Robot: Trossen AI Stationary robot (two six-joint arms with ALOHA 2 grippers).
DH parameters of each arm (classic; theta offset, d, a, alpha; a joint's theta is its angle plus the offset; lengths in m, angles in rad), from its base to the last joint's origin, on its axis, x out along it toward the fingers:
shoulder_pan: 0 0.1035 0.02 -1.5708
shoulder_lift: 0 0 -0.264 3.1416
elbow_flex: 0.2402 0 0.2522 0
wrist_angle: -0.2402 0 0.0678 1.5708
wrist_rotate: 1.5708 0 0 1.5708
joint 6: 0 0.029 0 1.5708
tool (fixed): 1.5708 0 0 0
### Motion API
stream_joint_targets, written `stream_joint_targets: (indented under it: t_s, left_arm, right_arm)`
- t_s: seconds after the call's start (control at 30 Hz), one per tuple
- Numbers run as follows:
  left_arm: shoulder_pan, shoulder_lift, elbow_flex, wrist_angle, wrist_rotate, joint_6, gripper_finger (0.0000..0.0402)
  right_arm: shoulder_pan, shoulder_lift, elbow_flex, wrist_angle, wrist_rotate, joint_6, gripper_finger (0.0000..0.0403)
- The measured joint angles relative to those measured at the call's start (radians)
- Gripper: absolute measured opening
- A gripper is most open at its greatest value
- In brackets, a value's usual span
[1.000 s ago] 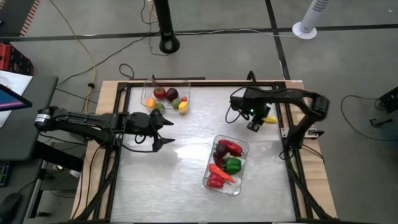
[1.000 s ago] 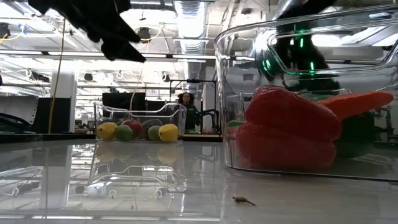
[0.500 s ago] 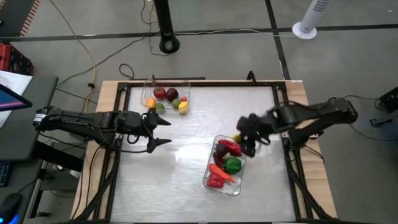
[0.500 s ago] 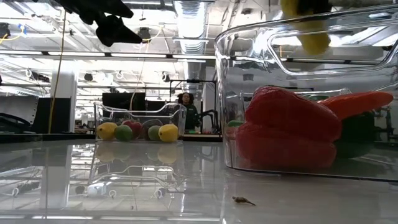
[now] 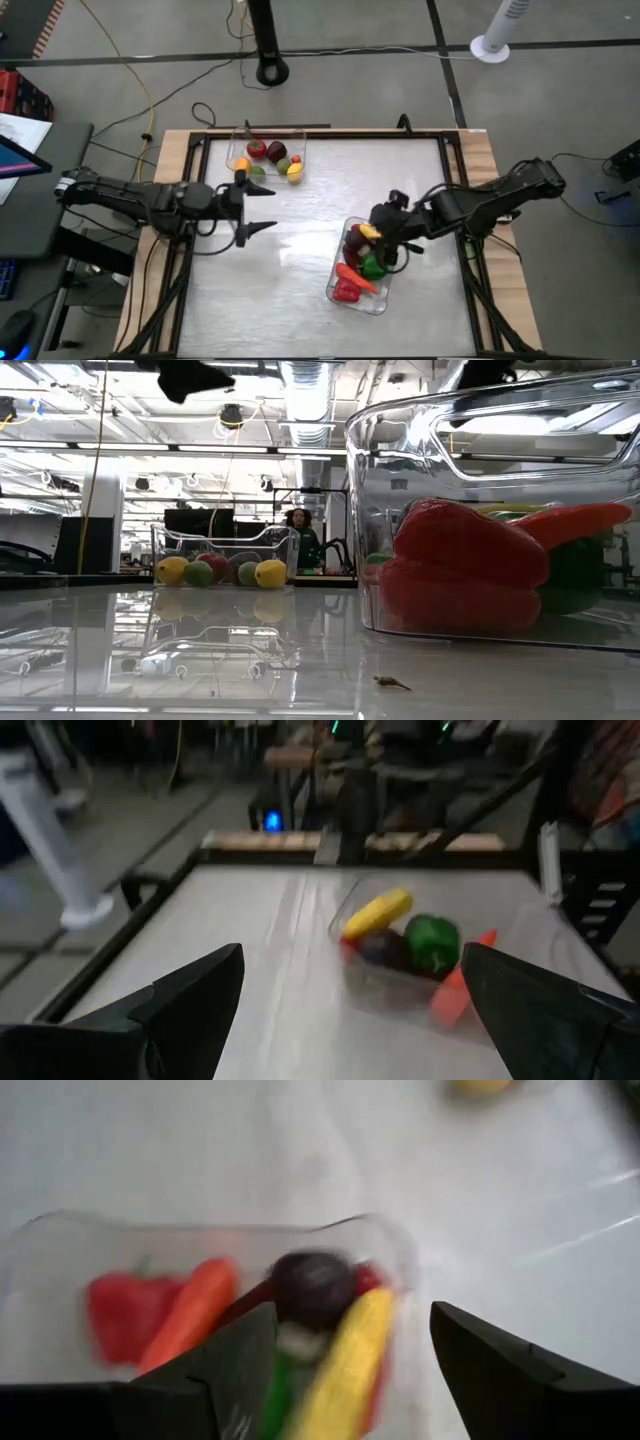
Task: Sort produce into baskets
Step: Return to Home Position
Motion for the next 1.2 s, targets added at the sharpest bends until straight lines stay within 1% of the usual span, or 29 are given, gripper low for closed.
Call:
stream_joint_targets:
  t_s: [0.07,0.2,0.3,0.43,0.5,0.57,0.7,0.83,0.97,1.07,1.2]
  left_arm:
    - [-0.024,-0.044,-0.042,0.039,-0.019,0.025,0.0361]
    - [-0.029,-0.152,-0.144,0.054,-0.033,0.007,0.0361]
    - [-0.029,-0.236,-0.21,0.065,-0.06,-0.016,0.0361]
    - [-0.029,-0.346,-0.271,0.087,-0.09,-0.002,0.0361]
    - [-0.029,-0.394,-0.294,0.097,-0.099,0.013,0.0361]
    - [-0.028,-0.438,-0.31,0.089,-0.115,0.031,0.0361]
    - [-0.026,-0.511,-0.32,0.026,-0.14,0.046,0.0361]
    - [-0.026,-0.577,-0.321,-0.038,-0.16,0.026,0.0361]
    - [-0.026,-0.639,-0.321,-0.094,-0.161,0.015,0.0361]
    - [-0.026,-0.67,-0.328,-0.09,-0.161,0.015,0.0361]
    - [-0.026,-0.703,-0.402,-0.038,-0.161,0.003,0.0361]
  right_arm:
    - [0.016,-0.063,-0.073,0.048,0.092,0.004,0.0295]
    - [0.021,-0.216,-0.282,0.221,0.102,0.021,0.0297]
    - [0.016,-0.341,-0.421,0.336,0.109,0.004,0.0297]
    - [0.014,-0.514,-0.588,0.56,0.159,-0.134,0.0297]
    - [-0.001,-0.605,-0.664,0.68,0.163,-0.23,0.0297]
    - [-0.034,-0.69,-0.725,0.749,0.165,-0.29,0.0297]
    - [-0.128,-0.838,-0.808,0.8,0.147,-0.356,0.0297]
    - [-0.223,-0.974,-0.869,0.8,0.069,-0.379,0.0295]
    - [-0.293,-1.089,-0.939,0.799,-0.002,-0.364,0.0292]
    - [-0.321,-1.154,-0.989,0.807,-0.019,-0.346,0.0291]
    - [-0.34,-1.214,-1.074,0.875,-0.02,-0.337,0.0291]
